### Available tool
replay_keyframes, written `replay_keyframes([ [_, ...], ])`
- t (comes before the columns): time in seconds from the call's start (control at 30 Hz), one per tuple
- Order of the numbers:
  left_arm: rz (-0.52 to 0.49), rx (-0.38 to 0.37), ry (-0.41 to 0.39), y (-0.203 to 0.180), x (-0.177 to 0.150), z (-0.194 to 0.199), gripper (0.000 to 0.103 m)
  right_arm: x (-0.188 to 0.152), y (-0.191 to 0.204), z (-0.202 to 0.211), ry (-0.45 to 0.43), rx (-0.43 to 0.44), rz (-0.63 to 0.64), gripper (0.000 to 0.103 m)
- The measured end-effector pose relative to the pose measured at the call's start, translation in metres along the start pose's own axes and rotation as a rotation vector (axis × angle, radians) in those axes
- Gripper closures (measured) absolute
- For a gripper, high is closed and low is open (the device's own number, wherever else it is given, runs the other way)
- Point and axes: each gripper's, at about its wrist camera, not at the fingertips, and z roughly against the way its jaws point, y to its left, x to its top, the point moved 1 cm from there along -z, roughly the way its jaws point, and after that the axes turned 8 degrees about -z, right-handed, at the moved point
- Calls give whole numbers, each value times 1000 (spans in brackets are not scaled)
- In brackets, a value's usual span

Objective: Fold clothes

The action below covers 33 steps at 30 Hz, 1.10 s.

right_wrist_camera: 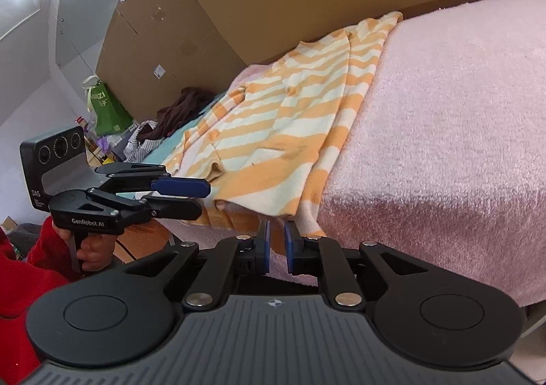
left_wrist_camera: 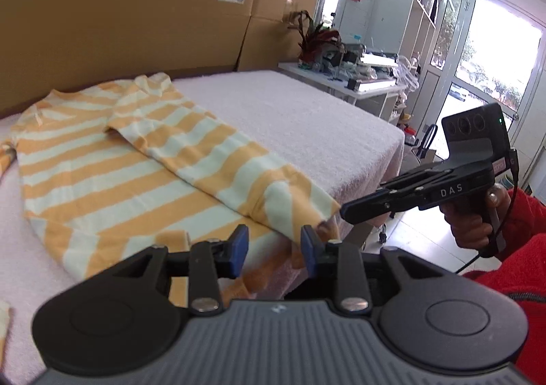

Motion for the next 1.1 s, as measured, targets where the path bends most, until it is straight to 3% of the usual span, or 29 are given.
replay_keyframes([
  [0.13,-42,-9,2,-4,2,-4,72,13,-4,-1,-63,-11,-54,80],
  [0.2,-64,-13,3,-6,3,-6,57,17,-8,-7,-87,-38,-70,79],
  [0.23,-74,-16,4,-6,3,-7,57,17,-10,-9,-93,-44,-76,79],
  [0.3,-95,-20,5,-8,4,-9,59,17,-12,-13,-95,-48,-78,81],
  [0.37,-116,-25,6,-10,5,-11,62,14,-11,-14,-94,-54,-60,95],
  [0.53,-169,-36,9,-15,7,-16,64,11,-5,-9,-69,-68,6,98],
  [0.6,-180,-40,0,-15,9,-17,51,11,-1,-7,-62,-46,31,98],
  [0.7,-145,-44,-56,-8,18,-14,45,13,0,-2,-82,13,18,98],
  [0.77,-116,-62,-67,-3,22,-25,45,15,-2,-2,-87,-20,1,95],
  [0.83,-96,-102,-41,-1,21,-41,45,15,-7,-6,-54,-37,-33,87],
  [0.93,-96,-147,14,-5,14,-61,46,12,-8,-11,-38,-37,-44,86],
  [1.0,-110,-163,29,-9,9,-64,46,10,-6,-14,-41,-49,-29,88],
  [1.03,-121,-173,33,-11,8,-62,46,10,-4,-15,-42,-56,-15,96],
  [1.1,-138,-189,55,-12,7,-57,46,9,0,-10,-61,-57,33,96],
])
